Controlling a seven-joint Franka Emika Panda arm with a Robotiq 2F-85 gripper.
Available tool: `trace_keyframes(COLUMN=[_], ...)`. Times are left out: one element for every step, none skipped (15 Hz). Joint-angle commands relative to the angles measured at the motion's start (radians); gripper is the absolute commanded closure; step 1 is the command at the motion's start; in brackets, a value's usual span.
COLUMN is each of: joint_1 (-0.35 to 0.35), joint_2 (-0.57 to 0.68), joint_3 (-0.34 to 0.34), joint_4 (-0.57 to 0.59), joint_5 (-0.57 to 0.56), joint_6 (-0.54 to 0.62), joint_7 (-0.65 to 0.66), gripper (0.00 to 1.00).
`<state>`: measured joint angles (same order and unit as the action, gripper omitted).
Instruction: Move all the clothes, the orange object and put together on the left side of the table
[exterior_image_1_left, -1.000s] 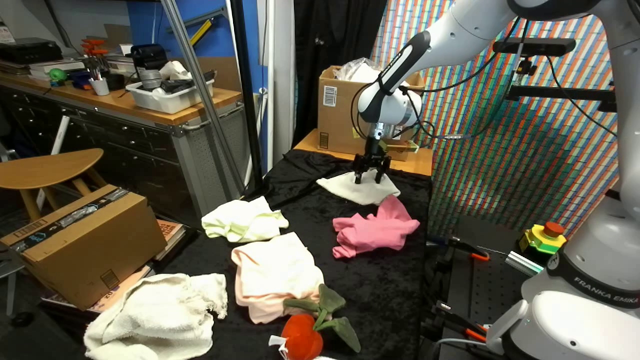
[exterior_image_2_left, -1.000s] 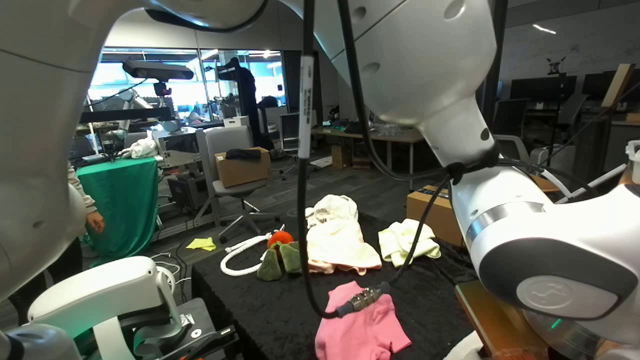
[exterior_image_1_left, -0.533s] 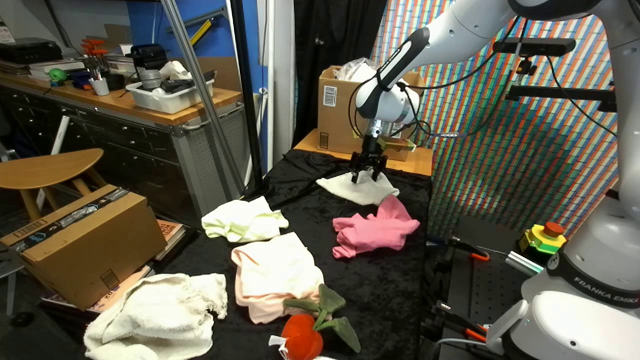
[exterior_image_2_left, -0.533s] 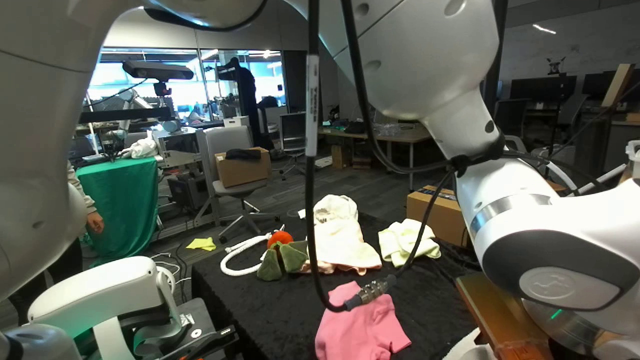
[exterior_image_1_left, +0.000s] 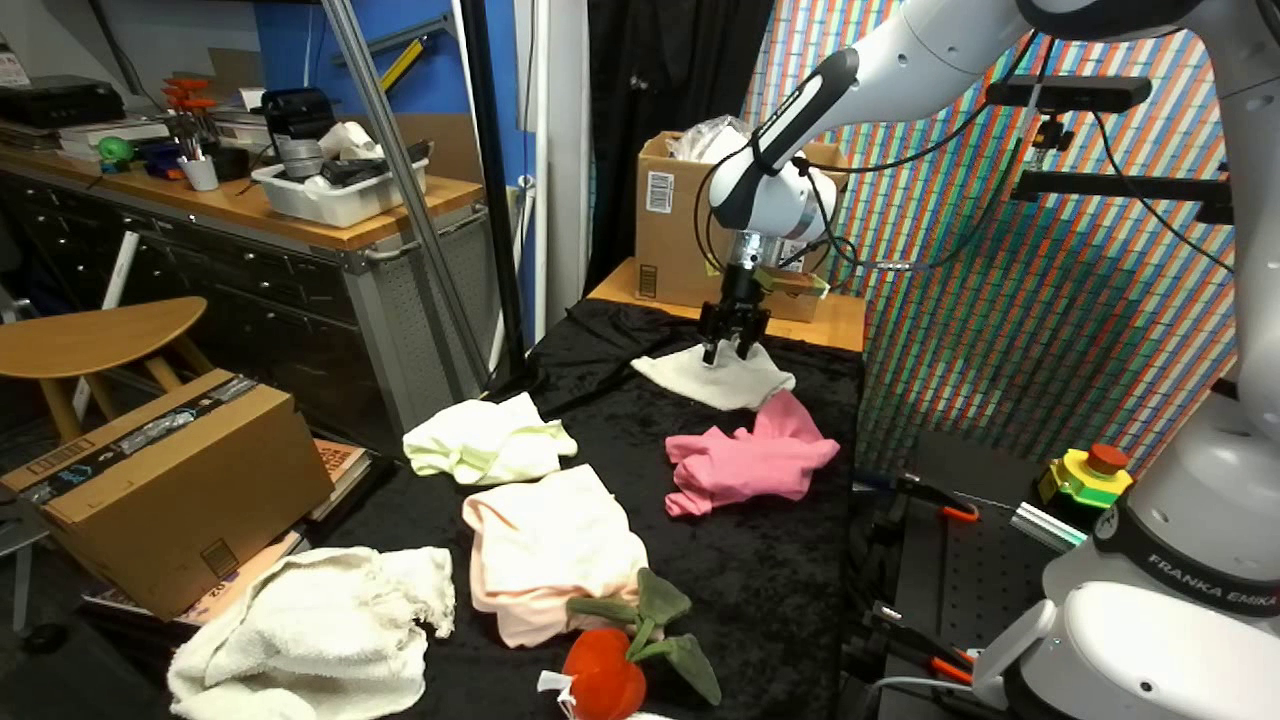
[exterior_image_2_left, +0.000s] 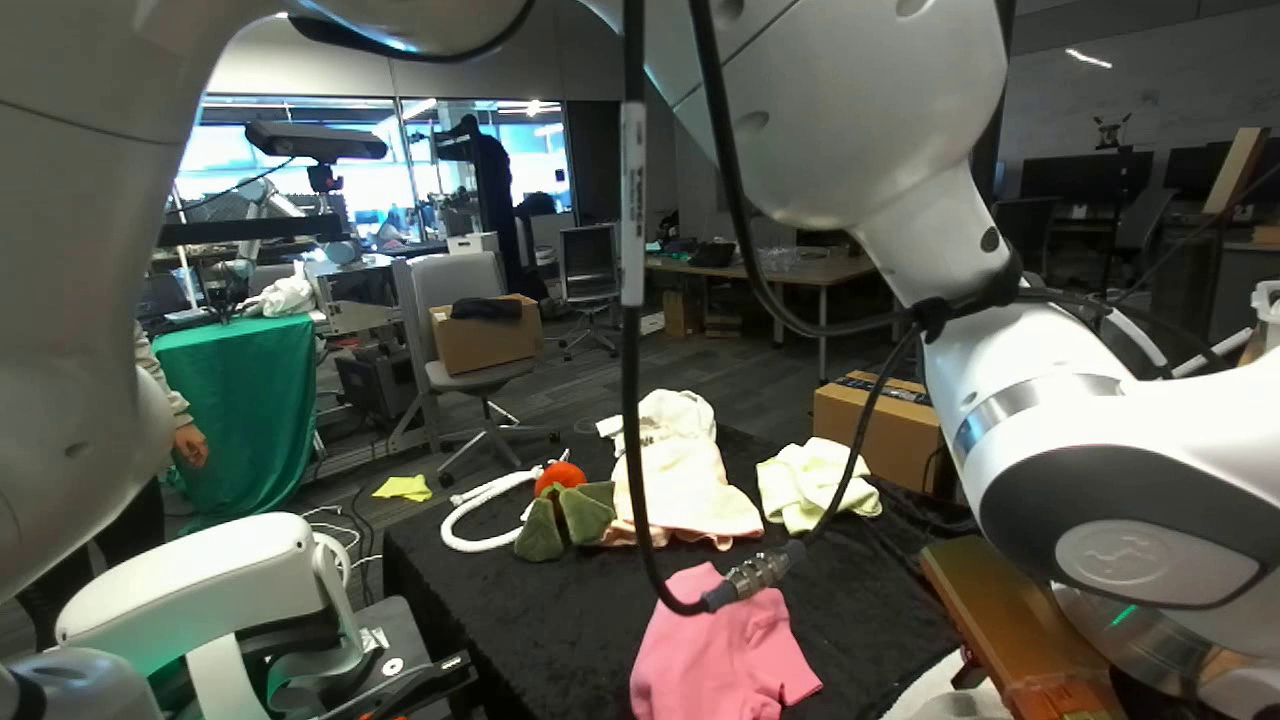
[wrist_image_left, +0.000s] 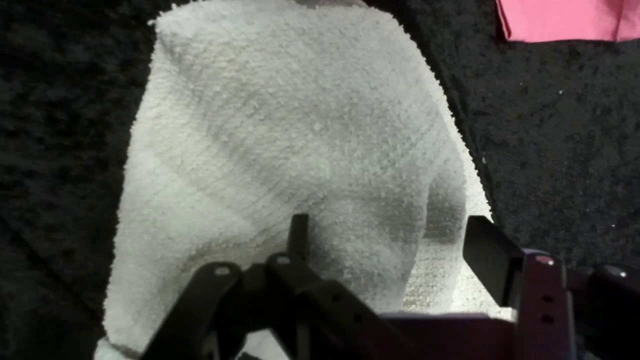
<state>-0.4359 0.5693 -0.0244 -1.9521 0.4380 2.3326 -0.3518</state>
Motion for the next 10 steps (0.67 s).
trace_keyframes(joint_1=[-0.015,-0.016,-0.016,-0.016,-0.014,-0.014,-0.014,-0.014,-0.016,-0.018], joint_2=[0.008,0.009,0.010,0.010,0.005,0.005,0.006,0.007,0.006,0.003], joint_3=[0.009,0.008,0.008,0.007,0.009,0.009,0.009,0.010,0.012,0.014], joint_4=[0.033,0.037,0.039,0.040,0.022,0.022,0.022,0.021,0.021,0.023], joint_5=[0.024,0.023,0.023,0.023,0.027,0.026,0.026,0.025,0.023,0.019], joint_6=[-0.035,-0.041,-0.043,-0.044,-0.032,-0.032,-0.034,-0.038,-0.049,-0.071], joint_7=[-0.036,-0.037,-0.038,-0.039,-0.043,-0.045,-0.046,-0.050,-0.058,-0.072], gripper=[0.51,0.58,0.62,0.69,0.72,0.82,0.85,0.90,0.93,0.92])
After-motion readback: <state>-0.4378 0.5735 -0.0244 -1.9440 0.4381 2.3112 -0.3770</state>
